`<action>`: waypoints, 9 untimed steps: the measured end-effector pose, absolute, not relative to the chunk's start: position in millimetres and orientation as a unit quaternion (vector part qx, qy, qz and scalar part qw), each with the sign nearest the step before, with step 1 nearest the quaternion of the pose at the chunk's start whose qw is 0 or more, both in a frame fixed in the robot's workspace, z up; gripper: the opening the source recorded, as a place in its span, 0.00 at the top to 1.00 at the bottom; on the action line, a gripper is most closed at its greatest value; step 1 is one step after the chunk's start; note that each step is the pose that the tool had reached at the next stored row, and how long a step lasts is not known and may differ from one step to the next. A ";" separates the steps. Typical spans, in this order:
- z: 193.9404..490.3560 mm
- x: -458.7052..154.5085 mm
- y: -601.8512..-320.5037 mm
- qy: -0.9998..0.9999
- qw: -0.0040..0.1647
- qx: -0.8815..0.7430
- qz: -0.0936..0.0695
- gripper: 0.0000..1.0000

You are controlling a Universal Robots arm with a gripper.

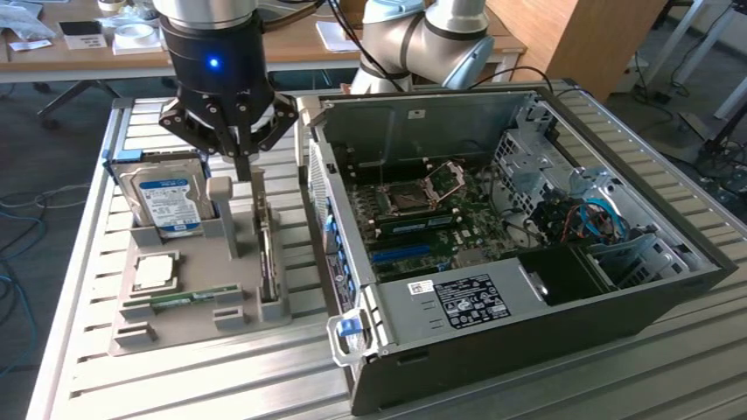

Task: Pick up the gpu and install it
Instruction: 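Reach for the gpu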

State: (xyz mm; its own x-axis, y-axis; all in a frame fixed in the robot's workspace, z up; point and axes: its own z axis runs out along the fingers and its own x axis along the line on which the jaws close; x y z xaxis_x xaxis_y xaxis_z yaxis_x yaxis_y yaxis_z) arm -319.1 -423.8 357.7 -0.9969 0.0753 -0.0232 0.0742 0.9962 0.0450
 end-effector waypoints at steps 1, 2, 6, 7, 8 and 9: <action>357.8 -319.1 -424.5 0.999 0.012 0.037 0.022 0.89; 357.9 -319.1 -425.3 0.999 0.012 0.037 0.022 0.89; 358.3 -319.1 -428.5 0.999 0.012 0.037 0.022 0.89; 358.3 -319.1 -429.1 0.999 0.012 0.037 0.022 0.89; 358.3 -319.1 -429.6 0.999 0.012 0.037 0.022 0.89; 358.3 -319.1 -429.7 0.999 0.012 0.037 0.022 0.89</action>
